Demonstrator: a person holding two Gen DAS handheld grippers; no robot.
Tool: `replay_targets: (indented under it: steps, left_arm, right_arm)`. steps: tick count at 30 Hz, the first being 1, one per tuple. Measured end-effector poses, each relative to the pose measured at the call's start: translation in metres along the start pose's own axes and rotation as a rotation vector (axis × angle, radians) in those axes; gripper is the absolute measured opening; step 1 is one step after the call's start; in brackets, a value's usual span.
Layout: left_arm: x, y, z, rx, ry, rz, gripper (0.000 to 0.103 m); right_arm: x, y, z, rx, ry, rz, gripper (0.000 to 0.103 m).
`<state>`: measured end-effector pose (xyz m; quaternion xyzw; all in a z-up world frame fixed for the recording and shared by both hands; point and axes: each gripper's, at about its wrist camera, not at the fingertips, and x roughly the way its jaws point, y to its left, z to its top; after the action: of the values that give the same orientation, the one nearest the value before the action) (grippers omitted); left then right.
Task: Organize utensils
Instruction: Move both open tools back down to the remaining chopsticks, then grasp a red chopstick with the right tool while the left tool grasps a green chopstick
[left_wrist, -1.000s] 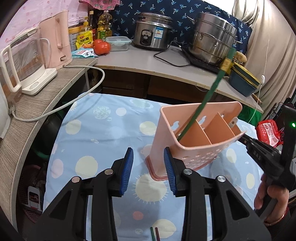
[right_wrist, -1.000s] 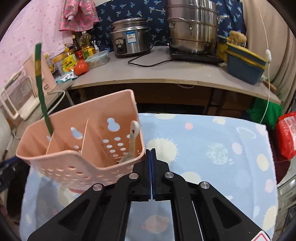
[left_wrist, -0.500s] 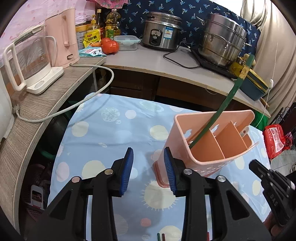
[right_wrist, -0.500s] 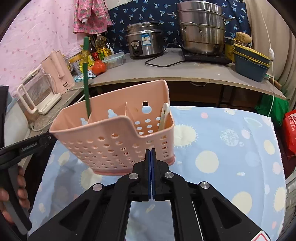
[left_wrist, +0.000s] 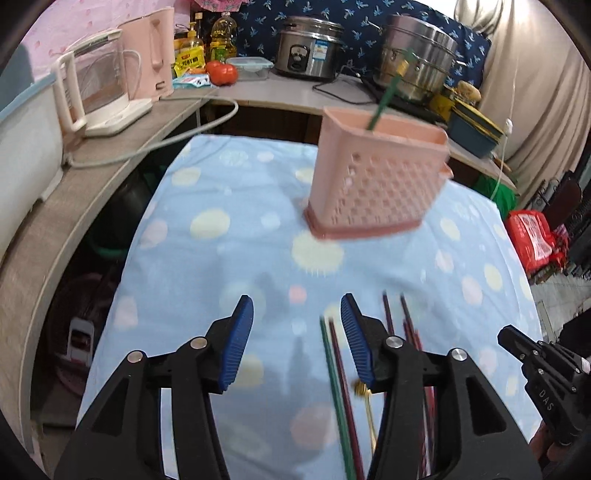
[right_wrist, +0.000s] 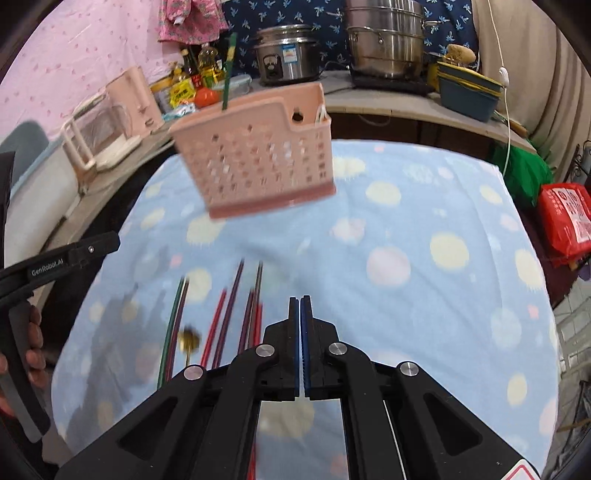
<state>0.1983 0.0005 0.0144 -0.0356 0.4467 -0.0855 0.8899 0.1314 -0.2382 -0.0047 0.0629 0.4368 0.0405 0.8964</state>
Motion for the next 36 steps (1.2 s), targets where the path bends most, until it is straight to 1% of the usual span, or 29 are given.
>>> replay_targets:
  steps: [2,3,6,9,12,15,18,24,27,29,31,36]
  left_arm:
    - [-0.009,0.0,-0.027,0.017,0.02,0.015,0.047]
    - [-0.011,0.0,-0.034,0.021,0.027,0.019,0.047]
    - [-0.019,0.0,-0.065,0.022,0.062,0.011,0.047]
    - [-0.026,-0.005,-0.096,0.028,0.095,0.0,0.047]
    - [-0.03,-0.01,-0.12,0.04,0.12,-0.009,0.047]
    - [-0.031,-0.015,-0.138,0.051,0.146,-0.017,0.047]
    - [-0.031,-0.019,-0.149,0.057,0.163,-0.02,0.047]
    - [-0.033,-0.022,-0.156,0.066,0.167,-0.025,0.047]
    - [-0.032,-0.025,-0.157,0.072,0.173,-0.032,0.047]
    - [-0.03,-0.027,-0.159,0.078,0.179,-0.037,0.048]
    - [-0.027,-0.031,-0.162,0.081,0.19,-0.045,0.048]
    - [-0.021,-0.037,-0.167,0.09,0.212,-0.06,0.048]
  right_arm:
    - [-0.008,0.002,-0.023,0.01,0.025,0.007,0.005]
    - [-0.013,0.003,-0.039,0.021,0.043,0.014,0.006]
    - [-0.021,0.008,-0.074,0.023,0.08,0.015,0.011]
    - [-0.026,0.017,-0.108,0.029,0.118,0.04,0.011]
    - [-0.03,0.027,-0.135,0.006,0.143,0.038,0.011]
    - [-0.03,0.029,-0.144,0.008,0.155,0.042,0.011]
    - [-0.03,0.029,-0.144,0.011,0.155,0.054,0.011]
    - [-0.027,0.033,-0.147,-0.008,0.148,0.043,0.011]
    - [-0.022,0.027,-0.149,0.011,0.164,0.035,0.011]
    - [-0.021,0.025,-0.15,0.023,0.16,0.044,0.011]
    - [-0.021,0.025,-0.15,0.02,0.16,0.042,0.008]
    - [-0.023,0.02,-0.15,0.041,0.157,0.046,0.008]
